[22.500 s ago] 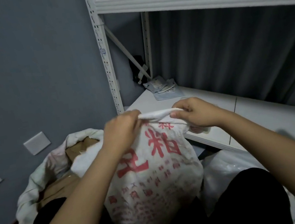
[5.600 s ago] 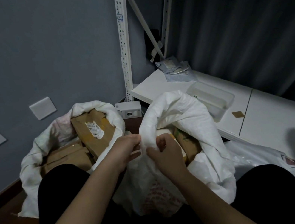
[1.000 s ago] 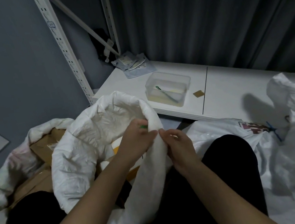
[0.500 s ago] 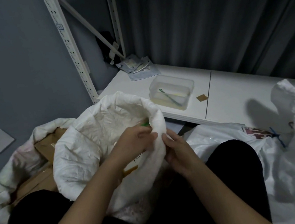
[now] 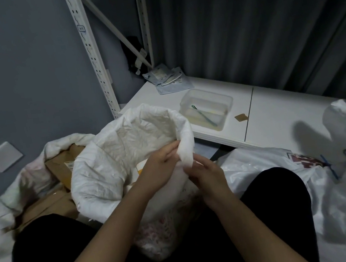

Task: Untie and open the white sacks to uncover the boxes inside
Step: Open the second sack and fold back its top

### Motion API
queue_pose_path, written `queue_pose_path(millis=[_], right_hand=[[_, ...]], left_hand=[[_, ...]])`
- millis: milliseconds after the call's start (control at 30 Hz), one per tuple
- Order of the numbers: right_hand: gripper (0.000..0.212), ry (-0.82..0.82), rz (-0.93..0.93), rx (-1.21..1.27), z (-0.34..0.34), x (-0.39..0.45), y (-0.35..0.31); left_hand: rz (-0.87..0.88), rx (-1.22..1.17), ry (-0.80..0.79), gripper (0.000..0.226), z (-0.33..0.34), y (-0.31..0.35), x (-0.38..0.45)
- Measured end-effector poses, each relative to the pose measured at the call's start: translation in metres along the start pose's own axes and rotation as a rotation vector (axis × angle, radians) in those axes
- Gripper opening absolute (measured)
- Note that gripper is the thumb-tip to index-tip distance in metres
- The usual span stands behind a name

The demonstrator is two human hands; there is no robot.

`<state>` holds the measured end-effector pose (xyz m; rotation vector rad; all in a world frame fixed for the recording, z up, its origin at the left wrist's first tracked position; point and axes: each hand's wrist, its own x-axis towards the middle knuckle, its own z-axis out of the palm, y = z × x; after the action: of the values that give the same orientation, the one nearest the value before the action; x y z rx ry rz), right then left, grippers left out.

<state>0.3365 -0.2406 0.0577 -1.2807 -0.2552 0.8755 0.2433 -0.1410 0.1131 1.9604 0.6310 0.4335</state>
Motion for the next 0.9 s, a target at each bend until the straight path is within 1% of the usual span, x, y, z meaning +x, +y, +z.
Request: queue_pose_path(millis=[33, 67, 100, 133, 167, 200, 233, 267, 300, 333, 367, 400, 500, 567, 600, 633, 667, 700, 733, 767, 800, 833, 867, 900], right_hand=[[0.039, -0.124, 0.064, 0.213, 0.001, -0.001, -0.004], [0.041, -0.208, 0.097, 0.353, 0.004, -0.002, -0.004], [0.041, -0.265, 0.104, 0.437, 0.007, -0.005, -0.005], [0.038, -0.257, 0.103, 0.449, 0.011, -0.007, -0.001], [0.031, -0.206, 0.101, 0.413, 0.015, -0.010, 0.002], [0.024, -0.108, 0.091, 0.318, 0.018, -0.013, 0.004], [0.018, 0.021, 0.054, 0.170, 0.019, -0.015, 0.006], [0.015, 0.152, -0.033, -0.035, 0.017, -0.018, 0.008], [0.012, 0.226, -0.128, -0.234, 0.016, -0.020, 0.008], [0.008, 0.243, -0.214, -0.369, 0.016, -0.022, 0.008], [0.002, 0.230, -0.261, -0.432, 0.017, -0.025, 0.006], [0.003, 0.199, -0.268, -0.437, 0.020, -0.030, 0.004], [0.022, 0.108, -0.212, -0.330, 0.030, -0.039, 0.004], [0.029, 0.123, -0.163, -0.260, 0.032, -0.036, 0.008], [0.032, 0.140, -0.100, -0.169, 0.033, -0.033, 0.006], [0.033, 0.133, -0.013, -0.027, 0.033, -0.029, 0.003], [0.032, 0.082, 0.072, 0.144, 0.033, -0.026, -0.001], [0.029, 0.012, 0.126, 0.310, 0.032, -0.023, -0.005], [0.026, -0.050, 0.143, 0.460, 0.032, -0.021, -0.010], [0.022, -0.091, 0.145, 0.545, 0.031, -0.021, -0.012], [0.018, -0.107, 0.147, 0.544, 0.030, -0.021, -0.013], [0.015, -0.110, 0.119, 0.428, 0.030, -0.021, -0.014], [0.016, -0.081, 0.038, 0.179, 0.029, -0.022, -0.014], [0.023, -0.028, -0.117, -0.168, 0.025, -0.020, -0.015]], left_hand=[[0.002, 0.023, 0.018, 0.032, -0.003, -0.003, -0.003], [-0.008, 0.066, 0.029, 0.025, -0.006, -0.006, -0.005], [-0.030, 0.126, 0.038, 0.027, -0.008, -0.010, -0.005], [-0.065, 0.192, 0.043, 0.035, -0.009, -0.015, -0.005], [-0.098, 0.235, 0.047, 0.042, -0.009, -0.019, -0.005], [-0.115, 0.248, 0.057, 0.045, -0.009, -0.022, -0.005], [-0.116, 0.247, 0.075, 0.045, -0.007, -0.024, -0.004], [-0.111, 0.239, 0.096, 0.045, -0.006, -0.025, -0.003], [-0.106, 0.229, 0.119, 0.043, -0.004, -0.026, -0.001], [-0.105, 0.220, 0.138, 0.042, -0.002, -0.026, 0.001], [-0.106, 0.210, 0.149, 0.041, -0.001, -0.026, 0.003], [-0.109, 0.195, 0.146, 0.040, 0.000, -0.023, 0.004], [-0.128, 0.096, 0.059, 0.037, 0.002, -0.014, 0.003], [-0.147, 0.055, -0.030, 0.039, -0.001, -0.008, -0.001], [-0.140, 0.045, -0.065, 0.039, -0.005, -0.006, -0.004], [-0.125, 0.047, -0.091, 0.037, -0.009, -0.007, -0.006], [-0.105, 0.077, -0.112, 0.035, -0.013, -0.008, -0.009], [-0.084, 0.130, -0.125, 0.033, -0.017, -0.010, -0.011], [-0.072, 0.193, -0.121, 0.031, -0.020, -0.012, -0.014], [-0.069, 0.243, -0.096, 0.030, -0.022, -0.015, -0.016], [-0.063, 0.278, -0.058, 0.030, -0.023, -0.019, -0.018], [-0.057, 0.303, -0.022, 0.028, -0.023, -0.024, -0.020], [-0.051, 0.316, 0.004, 0.024, -0.023, -0.028, -0.021], [-0.047, 0.308, 0.014, 0.020, -0.023, -0.031, -0.022]])
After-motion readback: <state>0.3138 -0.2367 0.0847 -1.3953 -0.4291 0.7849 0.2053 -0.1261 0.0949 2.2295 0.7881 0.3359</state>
